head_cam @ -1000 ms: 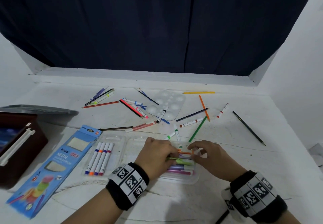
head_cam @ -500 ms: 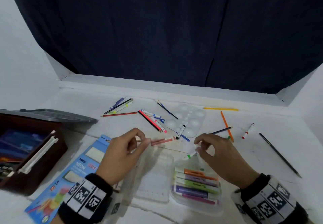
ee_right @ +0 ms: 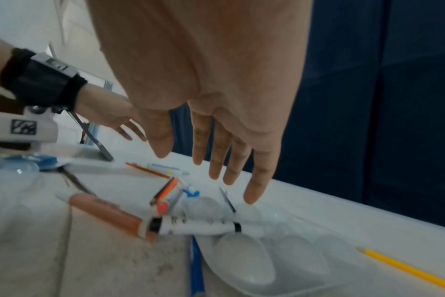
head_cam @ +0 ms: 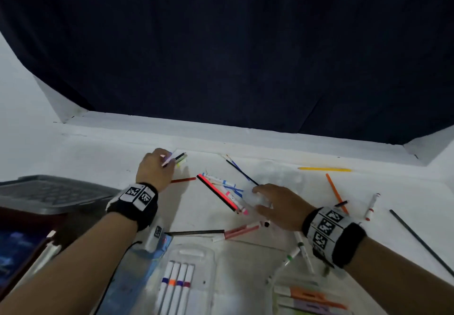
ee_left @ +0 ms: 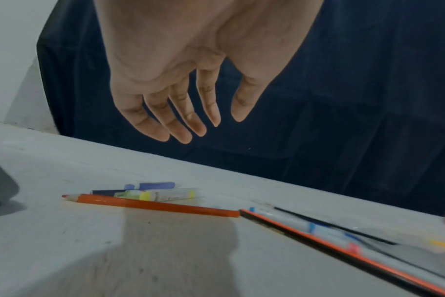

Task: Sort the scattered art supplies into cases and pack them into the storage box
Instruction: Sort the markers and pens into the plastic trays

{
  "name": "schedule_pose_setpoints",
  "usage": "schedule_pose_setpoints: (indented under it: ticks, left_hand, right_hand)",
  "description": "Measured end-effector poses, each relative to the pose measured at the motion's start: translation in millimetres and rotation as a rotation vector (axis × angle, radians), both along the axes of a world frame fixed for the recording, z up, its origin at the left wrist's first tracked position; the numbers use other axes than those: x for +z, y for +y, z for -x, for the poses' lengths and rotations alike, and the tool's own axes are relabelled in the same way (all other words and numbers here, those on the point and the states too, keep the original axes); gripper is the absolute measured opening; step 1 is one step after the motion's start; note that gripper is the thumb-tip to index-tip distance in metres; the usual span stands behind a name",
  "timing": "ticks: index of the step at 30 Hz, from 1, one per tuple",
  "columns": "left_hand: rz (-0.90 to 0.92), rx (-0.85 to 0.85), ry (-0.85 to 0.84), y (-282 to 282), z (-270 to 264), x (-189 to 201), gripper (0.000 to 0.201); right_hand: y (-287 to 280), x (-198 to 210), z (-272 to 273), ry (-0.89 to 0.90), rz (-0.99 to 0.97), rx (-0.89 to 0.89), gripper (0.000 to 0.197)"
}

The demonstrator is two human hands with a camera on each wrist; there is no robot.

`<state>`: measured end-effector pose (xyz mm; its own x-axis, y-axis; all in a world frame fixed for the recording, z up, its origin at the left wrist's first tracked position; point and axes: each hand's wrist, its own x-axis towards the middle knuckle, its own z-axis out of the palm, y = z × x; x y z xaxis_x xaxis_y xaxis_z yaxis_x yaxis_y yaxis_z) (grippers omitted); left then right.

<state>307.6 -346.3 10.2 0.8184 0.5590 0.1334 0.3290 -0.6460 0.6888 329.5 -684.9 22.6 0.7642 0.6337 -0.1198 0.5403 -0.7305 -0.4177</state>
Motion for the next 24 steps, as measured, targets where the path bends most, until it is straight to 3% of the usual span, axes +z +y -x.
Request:
schedule_pose_setpoints:
  ticks: [5,8,17,24]
  left_hand:
    - [-0.137,0.027,0.377,32.5,-63.5,-18.1,0.042]
    - [-0.174,0.030,0.494,42.5,-83.3,-24.5,0.044]
    - [-0.284,-0.026,0.513,50.6,-93.8,-41.3,0.036]
    - [-0.265,-0.013,0.435,35.7,-81.7,-25.7,0.039]
  right_hand:
    - [7.6,-17.8,-12.8,0.045,0.038,-0.039,0.053]
    - [5.2,-23.2,-15.2,0.049,0.011,-0.033,0.052]
    - [4.8,-22.7,-22.4,0.094,-0.027,-0.089,0.049]
    - [-7.6,-9.4,-15.7,0.145,-0.189,-0.133,0.031]
